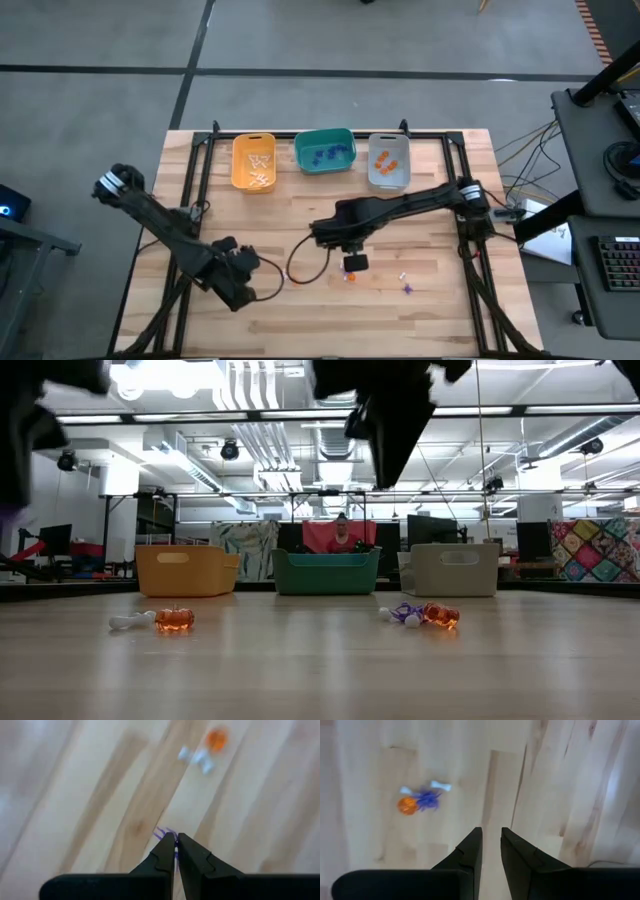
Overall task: Sort Halloween decoration
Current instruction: Put the violet spider toy into the green bin
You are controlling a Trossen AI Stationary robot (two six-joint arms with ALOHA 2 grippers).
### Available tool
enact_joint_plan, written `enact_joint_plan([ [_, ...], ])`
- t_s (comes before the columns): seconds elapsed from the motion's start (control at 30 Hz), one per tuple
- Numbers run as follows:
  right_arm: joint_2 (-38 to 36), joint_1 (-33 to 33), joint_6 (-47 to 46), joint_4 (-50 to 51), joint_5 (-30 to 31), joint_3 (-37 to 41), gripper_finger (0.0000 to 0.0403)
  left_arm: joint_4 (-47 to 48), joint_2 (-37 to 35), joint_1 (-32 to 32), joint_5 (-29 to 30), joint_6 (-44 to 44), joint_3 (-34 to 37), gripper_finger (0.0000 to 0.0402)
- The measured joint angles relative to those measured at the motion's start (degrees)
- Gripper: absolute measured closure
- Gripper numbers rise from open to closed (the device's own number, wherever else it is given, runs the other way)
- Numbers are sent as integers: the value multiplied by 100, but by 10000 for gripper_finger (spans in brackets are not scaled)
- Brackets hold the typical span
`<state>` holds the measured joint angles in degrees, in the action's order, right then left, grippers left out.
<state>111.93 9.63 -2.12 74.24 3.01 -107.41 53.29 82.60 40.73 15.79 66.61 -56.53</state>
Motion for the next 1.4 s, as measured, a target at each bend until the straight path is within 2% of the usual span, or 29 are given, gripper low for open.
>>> enact_joint_plan([
  [0.13,-498,161,-96,-101,0,335,344,-341,-507,-68,596,-526,-2,401],
  [0.3,-1263,300,-83,-859,-3,1039,344,-704,-1024,-432,1115,-1499,-2,401],
  [0.4,-1716,314,-81,-1426,-5,1567,344,-825,-1230,-820,1296,-2177,-2,401],
  [0.53,-2247,311,-45,-2034,-2,2239,344,-1231,-1407,-1647,1339,-3355,-2,401],
  [0.77,-2812,310,-230,-2741,0,2919,344,-2392,-1466,-3592,448,-5517,-2,401],
  [0.93,-2906,310,-181,-2957,5,3067,344,-3326,-1276,-4994,-604,-6537,-4,401],
  [1.07,-2906,310,-85,-3012,20,3099,344,-4079,-929,-5900,-1553,-6908,-9,401],
  [1.13,-2906,308,-86,-3030,55,3108,344,-4355,-689,-6247,-1828,-6997,-9,401],
  [1.4,-2906,308,-83,-3040,213,3116,344,-4797,186,-7096,-1985,-7200,-7,401],
])
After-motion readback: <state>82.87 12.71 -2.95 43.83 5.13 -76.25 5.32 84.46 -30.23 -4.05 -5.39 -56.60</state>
